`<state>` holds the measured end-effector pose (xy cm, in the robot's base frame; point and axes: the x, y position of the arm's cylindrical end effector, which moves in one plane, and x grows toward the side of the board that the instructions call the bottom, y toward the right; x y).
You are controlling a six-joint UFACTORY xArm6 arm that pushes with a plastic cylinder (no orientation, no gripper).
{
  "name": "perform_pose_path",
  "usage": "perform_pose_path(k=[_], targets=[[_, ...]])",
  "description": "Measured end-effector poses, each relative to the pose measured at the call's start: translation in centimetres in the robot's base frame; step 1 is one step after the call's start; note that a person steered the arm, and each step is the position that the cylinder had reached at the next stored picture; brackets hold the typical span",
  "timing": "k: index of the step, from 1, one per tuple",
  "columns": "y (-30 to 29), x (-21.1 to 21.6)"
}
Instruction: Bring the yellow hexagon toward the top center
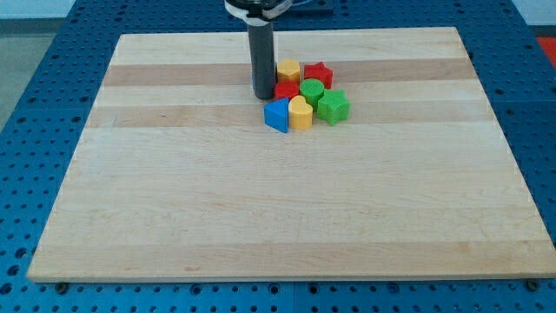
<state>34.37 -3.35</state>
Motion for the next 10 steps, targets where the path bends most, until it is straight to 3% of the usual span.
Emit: perform_pose_path(k=[3,6,10], targets=[[5.2,0.0],[3.7,-1.0],[5.0,-9.9]])
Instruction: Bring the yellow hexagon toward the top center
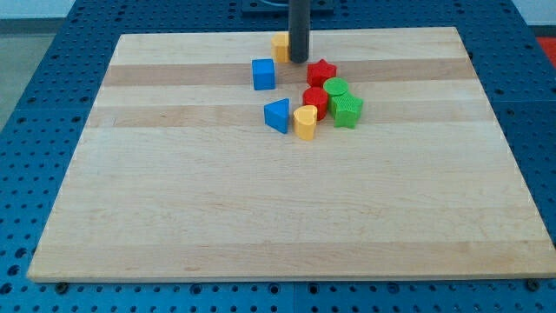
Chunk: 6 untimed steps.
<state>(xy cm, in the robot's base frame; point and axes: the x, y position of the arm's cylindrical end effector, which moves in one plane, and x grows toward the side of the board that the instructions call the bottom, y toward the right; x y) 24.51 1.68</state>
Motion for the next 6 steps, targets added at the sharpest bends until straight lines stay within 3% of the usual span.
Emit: perform_pose_path(k=[2,6], targets=[[-0.2,-5.1],[-2.4,-3.0]])
